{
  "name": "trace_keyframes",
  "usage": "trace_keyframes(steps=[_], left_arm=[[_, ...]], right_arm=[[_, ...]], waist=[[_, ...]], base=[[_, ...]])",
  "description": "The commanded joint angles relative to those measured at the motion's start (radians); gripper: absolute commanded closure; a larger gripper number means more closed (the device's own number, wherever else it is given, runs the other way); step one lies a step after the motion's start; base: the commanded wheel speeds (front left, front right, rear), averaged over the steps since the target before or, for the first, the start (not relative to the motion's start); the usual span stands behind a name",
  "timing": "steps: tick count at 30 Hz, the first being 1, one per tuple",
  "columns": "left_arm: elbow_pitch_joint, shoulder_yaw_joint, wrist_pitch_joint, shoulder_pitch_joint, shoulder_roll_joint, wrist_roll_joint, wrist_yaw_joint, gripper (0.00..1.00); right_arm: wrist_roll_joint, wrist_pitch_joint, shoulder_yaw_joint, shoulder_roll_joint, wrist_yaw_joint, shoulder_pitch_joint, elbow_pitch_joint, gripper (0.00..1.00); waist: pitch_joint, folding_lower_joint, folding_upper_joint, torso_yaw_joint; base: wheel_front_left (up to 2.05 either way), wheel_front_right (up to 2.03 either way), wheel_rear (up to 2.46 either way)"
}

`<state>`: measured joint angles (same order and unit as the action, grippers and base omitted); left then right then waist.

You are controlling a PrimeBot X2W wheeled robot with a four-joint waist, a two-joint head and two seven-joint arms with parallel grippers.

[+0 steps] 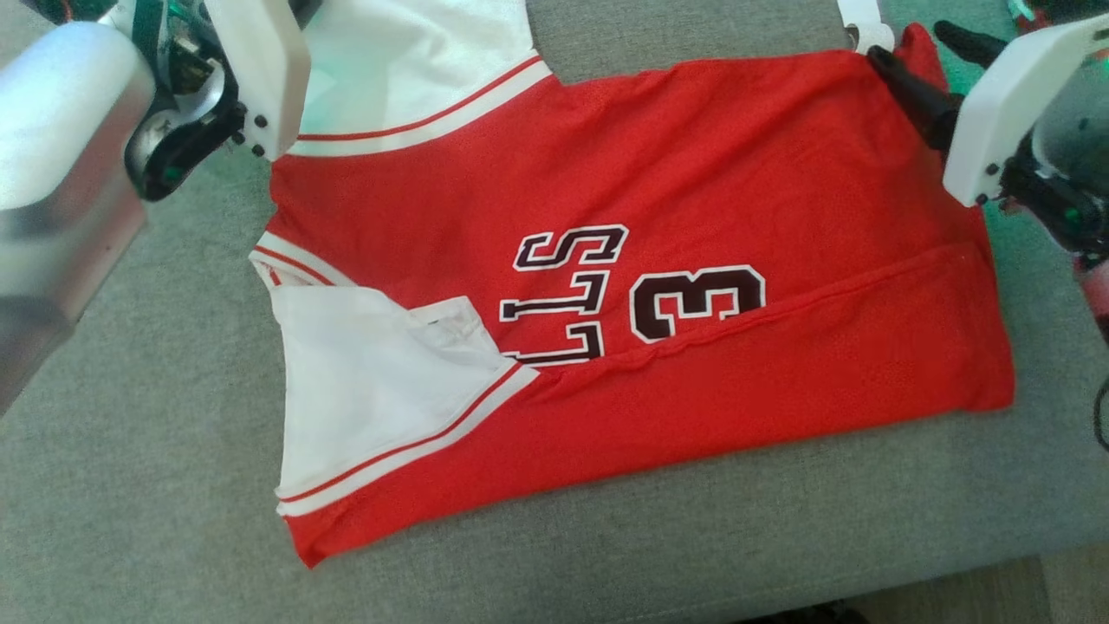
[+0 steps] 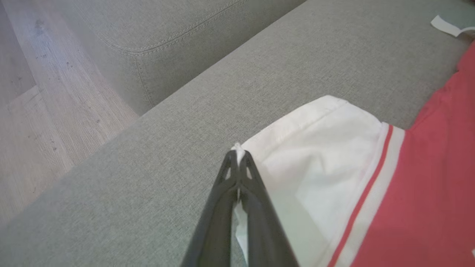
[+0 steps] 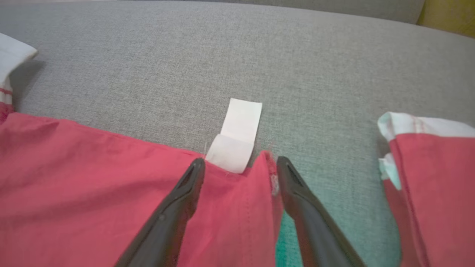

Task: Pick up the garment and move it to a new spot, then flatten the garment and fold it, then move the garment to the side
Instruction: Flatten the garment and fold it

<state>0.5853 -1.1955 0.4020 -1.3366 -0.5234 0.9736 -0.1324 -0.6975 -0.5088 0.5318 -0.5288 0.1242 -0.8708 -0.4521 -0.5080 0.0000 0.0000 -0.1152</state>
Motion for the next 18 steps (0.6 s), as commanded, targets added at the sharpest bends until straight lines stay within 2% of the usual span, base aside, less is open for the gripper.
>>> trace_keyframes(steps=[1, 2, 4, 5, 13, 18], left_arm=[[-0.016, 0.024, -0.013, -0.061, -0.039, 0.012, 0.002, 1.0], [-0.015, 0.018, -0.017, -0.064, -0.04, 0.015, 0.002, 1.0], [-0.011, 0.008, -0.026, -0.067, -0.04, 0.022, 0.002, 1.0], [-0.008, 0.003, -0.031, -0.068, -0.041, 0.026, 0.002, 1.0], [0.02, -0.018, -0.089, -0.076, -0.048, 0.042, 0.002, 1.0], [0.045, -0.016, -0.184, -0.086, -0.053, 0.048, 0.002, 1.0]], right_arm=[[-0.014, 0.018, 0.017, -0.004, 0.007, -0.017, 0.004, 0.23], [-0.018, 0.024, 0.026, -0.003, 0.007, -0.023, -0.006, 0.54], [-0.029, 0.037, 0.042, -0.004, 0.007, -0.034, -0.023, 0.89], [-0.033, 0.044, 0.049, -0.006, 0.007, -0.04, -0.03, 1.0], [-0.063, 0.098, 0.079, -0.029, 0.007, -0.069, -0.071, 1.0], [-0.072, 0.18, 0.046, -0.052, 0.007, -0.089, -0.116, 1.0]], waist=[[-0.002, 0.0, 0.0, 0.004], [-0.002, 0.0, 0.0, 0.006], [0.0, 0.0, 0.0, 0.008], [0.001, 0.0, 0.0, 0.009], [0.016, 0.0, 0.0, 0.015], [0.025, 0.0, 0.0, 0.034]], base=[[0.0, 0.0, 0.0], [0.0, 0.0, 0.0], [0.0, 0.0, 0.0], [0.0, 0.0, 0.0], [0.0, 0.0, 0.0], [0.0, 0.0, 0.0]])
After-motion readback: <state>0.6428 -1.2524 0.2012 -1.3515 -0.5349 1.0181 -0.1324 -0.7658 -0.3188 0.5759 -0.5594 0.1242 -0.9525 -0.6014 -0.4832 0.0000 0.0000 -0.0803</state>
